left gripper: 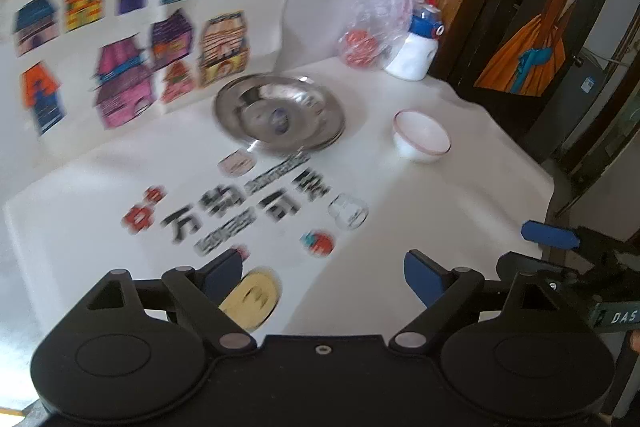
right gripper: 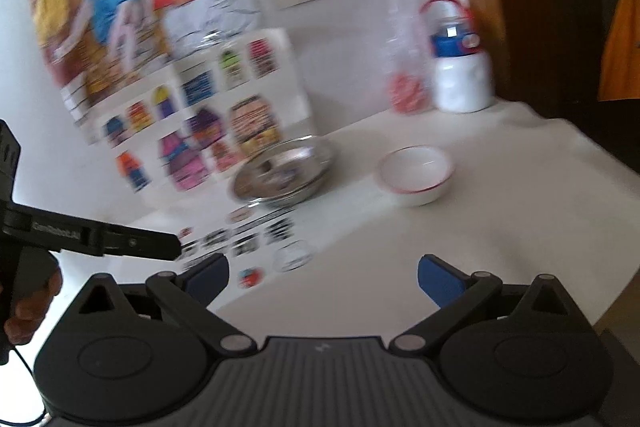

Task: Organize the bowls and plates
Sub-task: 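Open both grippers and withdraw from the nested bowls, then move both grippers to the rim of the other white bowl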

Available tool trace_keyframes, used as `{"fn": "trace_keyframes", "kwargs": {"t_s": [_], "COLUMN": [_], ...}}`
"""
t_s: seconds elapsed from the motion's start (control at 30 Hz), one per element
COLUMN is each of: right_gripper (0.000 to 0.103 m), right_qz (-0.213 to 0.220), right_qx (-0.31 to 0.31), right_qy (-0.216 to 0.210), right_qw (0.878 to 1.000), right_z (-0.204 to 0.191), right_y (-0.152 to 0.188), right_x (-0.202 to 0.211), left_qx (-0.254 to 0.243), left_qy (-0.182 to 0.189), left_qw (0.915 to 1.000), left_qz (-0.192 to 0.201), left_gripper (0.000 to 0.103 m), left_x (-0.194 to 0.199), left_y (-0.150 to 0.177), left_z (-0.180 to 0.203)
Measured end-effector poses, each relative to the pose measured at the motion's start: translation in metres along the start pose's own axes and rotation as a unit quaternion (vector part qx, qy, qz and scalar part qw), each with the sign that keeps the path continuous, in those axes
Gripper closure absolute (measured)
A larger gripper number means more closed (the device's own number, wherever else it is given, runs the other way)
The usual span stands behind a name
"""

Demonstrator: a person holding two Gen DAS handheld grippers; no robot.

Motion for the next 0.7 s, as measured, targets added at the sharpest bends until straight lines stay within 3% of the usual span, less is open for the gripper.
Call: {"fn": "trace_keyframes", "kwargs": {"t_s": [0.27, 0.53, 0.7], "right_gripper": [0.000, 0.000, 0.000], "right_qz": [0.026, 0.048, 0.048], "right_qx": [-0.022, -0.041, -0.048], "right_qy": [0.067, 0.115, 0.121], "right_qw": [0.997, 0.991, 0.990], "right_z": [0.064, 0.120, 0.138], "right_y": [-0.022, -0.040, -0.045], "right_x": [-0.015, -0.040, -0.053], "left_qx": [0.001, 0.005, 0.011], "left_qy": [0.015, 0.033, 0.035], "left_qw": [0.9999, 0.9994, 0.9993], "left_qz": [-0.001, -0.003, -0.011], "left_gripper": [0.003, 0.003, 0.003], "left_x": [-0.056, -0.121, -0.153], "left_y": [-0.047, -0.084, -0.098], "left_z": [0.049, 0.085, 0.099]}}
Point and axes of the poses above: each gripper's, at about its wrist camera, not at the fingertips, and x roughly against the way its jaws point, z to its right, y to its underside, the point moved 1 cm from there along -x, roughly the way its jaws point, and after that the axes turned 11 degrees about -y, right-handed, at the moved point
